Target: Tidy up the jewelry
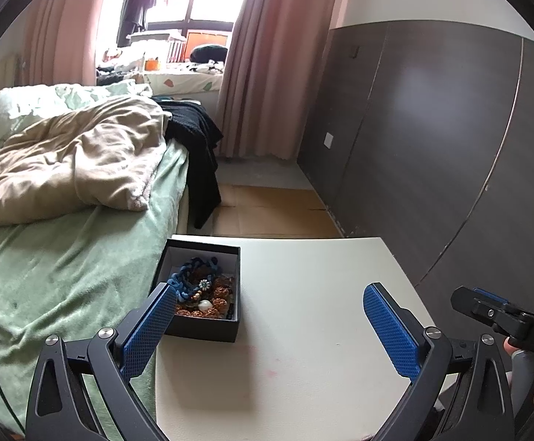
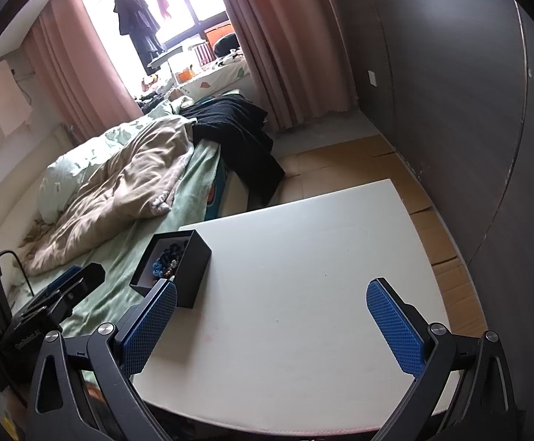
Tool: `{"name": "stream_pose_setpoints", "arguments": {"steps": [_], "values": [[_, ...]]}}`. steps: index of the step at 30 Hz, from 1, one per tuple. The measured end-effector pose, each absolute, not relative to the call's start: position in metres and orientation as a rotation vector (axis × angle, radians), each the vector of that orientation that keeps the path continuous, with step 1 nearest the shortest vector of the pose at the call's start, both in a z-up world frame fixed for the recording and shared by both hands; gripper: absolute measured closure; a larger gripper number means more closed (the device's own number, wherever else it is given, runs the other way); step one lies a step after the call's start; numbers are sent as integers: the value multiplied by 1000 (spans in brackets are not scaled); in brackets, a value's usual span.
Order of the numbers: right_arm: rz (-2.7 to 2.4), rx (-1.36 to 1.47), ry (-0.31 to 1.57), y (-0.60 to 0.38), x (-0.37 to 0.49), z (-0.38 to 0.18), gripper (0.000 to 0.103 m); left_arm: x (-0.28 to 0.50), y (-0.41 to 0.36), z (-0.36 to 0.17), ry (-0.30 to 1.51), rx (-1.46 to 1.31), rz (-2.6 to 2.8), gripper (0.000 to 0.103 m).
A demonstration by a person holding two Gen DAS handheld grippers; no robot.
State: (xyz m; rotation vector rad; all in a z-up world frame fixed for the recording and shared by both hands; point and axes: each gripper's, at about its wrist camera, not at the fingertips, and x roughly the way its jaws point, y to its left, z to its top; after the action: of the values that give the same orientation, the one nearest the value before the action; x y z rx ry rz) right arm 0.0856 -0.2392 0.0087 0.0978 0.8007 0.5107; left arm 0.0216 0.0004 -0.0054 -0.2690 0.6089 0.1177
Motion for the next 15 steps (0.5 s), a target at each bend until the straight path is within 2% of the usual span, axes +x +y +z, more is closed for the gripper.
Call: {"name": "stream_pose_setpoints", "arguments": {"steps": [15], "values": [[508,69,792,-242,82,7,0,18,-6,-5,598,-234,111,2]]}}
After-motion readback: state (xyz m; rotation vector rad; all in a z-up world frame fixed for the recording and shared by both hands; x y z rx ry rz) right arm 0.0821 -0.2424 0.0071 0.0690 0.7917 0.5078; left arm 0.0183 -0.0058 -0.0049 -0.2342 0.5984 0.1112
